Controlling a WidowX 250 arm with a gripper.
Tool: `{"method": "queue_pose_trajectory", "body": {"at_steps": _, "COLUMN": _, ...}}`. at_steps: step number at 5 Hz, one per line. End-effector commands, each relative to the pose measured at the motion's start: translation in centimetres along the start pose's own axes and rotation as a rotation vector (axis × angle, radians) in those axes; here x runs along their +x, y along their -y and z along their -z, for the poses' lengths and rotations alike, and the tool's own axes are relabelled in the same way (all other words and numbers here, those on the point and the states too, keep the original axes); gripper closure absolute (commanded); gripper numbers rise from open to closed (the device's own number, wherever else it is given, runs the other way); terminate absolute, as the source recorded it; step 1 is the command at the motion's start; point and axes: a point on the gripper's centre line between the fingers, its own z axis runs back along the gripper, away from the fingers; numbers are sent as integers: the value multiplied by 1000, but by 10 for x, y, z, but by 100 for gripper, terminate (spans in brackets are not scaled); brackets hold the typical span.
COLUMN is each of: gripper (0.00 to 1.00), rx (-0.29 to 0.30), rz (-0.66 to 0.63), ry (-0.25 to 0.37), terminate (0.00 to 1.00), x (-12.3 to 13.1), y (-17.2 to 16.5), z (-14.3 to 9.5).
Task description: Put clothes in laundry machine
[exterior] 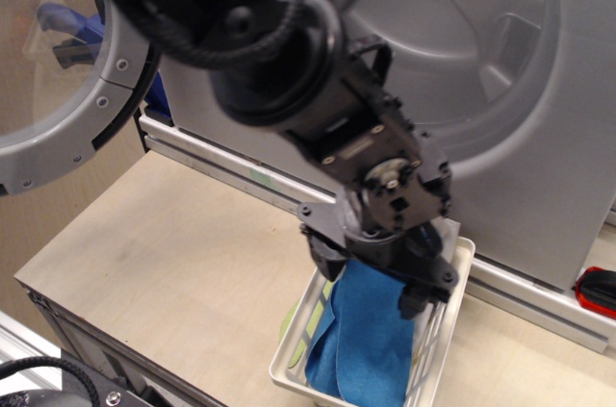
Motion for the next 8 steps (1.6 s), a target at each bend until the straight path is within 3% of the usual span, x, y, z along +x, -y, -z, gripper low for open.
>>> {"method": "queue_pose_trajectory", "body": {"at_steps": 1, "gripper": 0, "rx": 20, "rz": 0, "ry": 48, "terminate": 0, "x": 18, "y": 7, "z": 15}}
{"method": "queue_pose_trajectory", "body": {"at_steps": 4, "gripper": 0, "rx": 129, "rz": 22, "ry": 13, "terminate": 0, "x": 11, "y": -1, "z": 52}}
{"method": "queue_pose_trajectory", "body": {"at_steps": 5, "gripper": 100, "rx": 152, "rz": 53, "ry": 36, "terminate": 0, "x": 6, "y": -1, "z": 53}}
{"method": "queue_pose_trajectory", "body": {"at_steps": 6, "gripper": 100, "rx": 138, "rz": 50, "ry": 50, "terminate": 0, "x": 7, "y": -1, "z": 39}}
{"method": "queue_pose_trajectory", "body": {"at_steps": 8, "gripper": 100, "rx": 31, "rz": -20, "ry": 115, "terminate": 0, "x": 22, "y": -2, "z": -31}}
